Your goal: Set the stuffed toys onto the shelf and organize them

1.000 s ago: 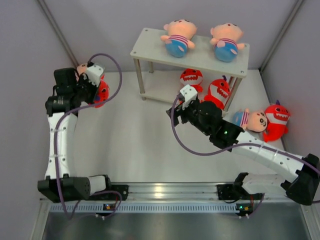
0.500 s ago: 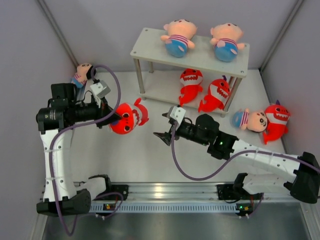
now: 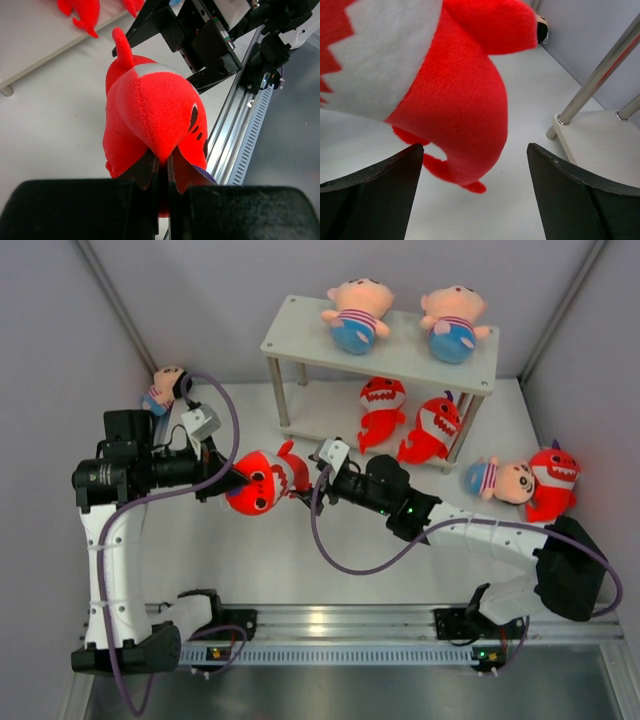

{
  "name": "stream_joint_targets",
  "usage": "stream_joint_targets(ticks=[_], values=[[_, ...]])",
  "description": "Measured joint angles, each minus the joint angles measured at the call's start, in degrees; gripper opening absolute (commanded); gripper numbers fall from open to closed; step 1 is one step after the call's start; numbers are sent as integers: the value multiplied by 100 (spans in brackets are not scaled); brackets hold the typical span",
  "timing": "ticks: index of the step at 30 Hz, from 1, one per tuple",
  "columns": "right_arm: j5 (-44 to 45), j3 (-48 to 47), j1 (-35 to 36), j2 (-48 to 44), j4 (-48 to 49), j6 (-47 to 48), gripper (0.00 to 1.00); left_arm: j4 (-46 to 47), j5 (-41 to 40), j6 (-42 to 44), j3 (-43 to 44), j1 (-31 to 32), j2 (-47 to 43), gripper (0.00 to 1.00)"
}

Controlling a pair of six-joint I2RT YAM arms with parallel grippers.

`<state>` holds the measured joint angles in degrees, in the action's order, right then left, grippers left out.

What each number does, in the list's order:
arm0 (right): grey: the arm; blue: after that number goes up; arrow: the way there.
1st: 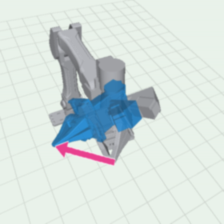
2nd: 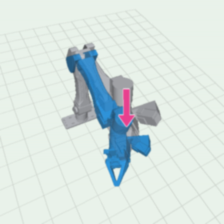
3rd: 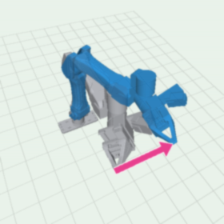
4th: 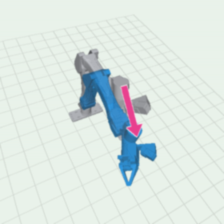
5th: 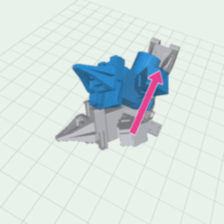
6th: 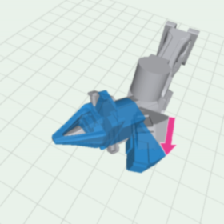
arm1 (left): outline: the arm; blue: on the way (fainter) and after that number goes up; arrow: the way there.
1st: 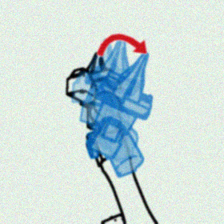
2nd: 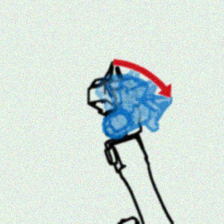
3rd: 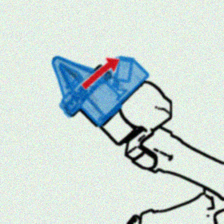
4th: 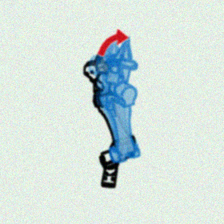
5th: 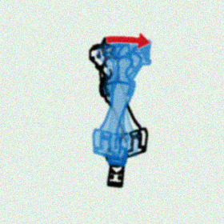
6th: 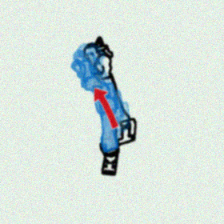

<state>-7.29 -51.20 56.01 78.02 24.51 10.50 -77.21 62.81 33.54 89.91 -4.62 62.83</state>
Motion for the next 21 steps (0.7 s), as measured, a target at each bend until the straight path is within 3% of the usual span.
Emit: stream_joint_targets(ticks=[3, 4, 6, 7, 8, 9, 10, 11, 13, 14, 15, 21], values=[[-55, -227, -48, 267, 79, 2, 81, -2, 0, 0, 0, 28, 0, 0], [-79, -260, -68, 323, 127, 0, 65, -2, -2, 0, 0, 42, 0, 0], [-151, -295, -72, 404, 166, 4, 44, 0, -2, 4, 0, 52, 2, 0], [-192, -332, -74, 461, 166, -17, 24, 2, -2, 7, 0, 55, 4, 0], [-232, -372, -74, 509, 168, -42, 10, 2, -7, 9, 0, 55, 7, 0], [-297, -409, -76, 553, 170, -114, 0, 4, -24, 28, 0, 55, 11, 0], [-323, -435, -74, 581, 177, -177, 0, 4, -48, 48, 7, 57, 35, 7], [-315, -437, -74, 586, 177, -291, 0, 4, -94, 70, 24, 59, 66, 38], [-240, -437, -90, 586, 164, -553, 0, 7, -229, 153, 70, 61, 146, 69], [-155, -428, -111, 586, 160, -774, 0, 4, -354, 144, 85, 61, 188, 90], [-79, -417, -136, 586, 155, -964, 0, 4, -485, 162, 92, 59, 227, 98], [721, -238, -177, 741, -55, -2380, 0, -13, -1467, -44, 245, 66, 774, 98]])
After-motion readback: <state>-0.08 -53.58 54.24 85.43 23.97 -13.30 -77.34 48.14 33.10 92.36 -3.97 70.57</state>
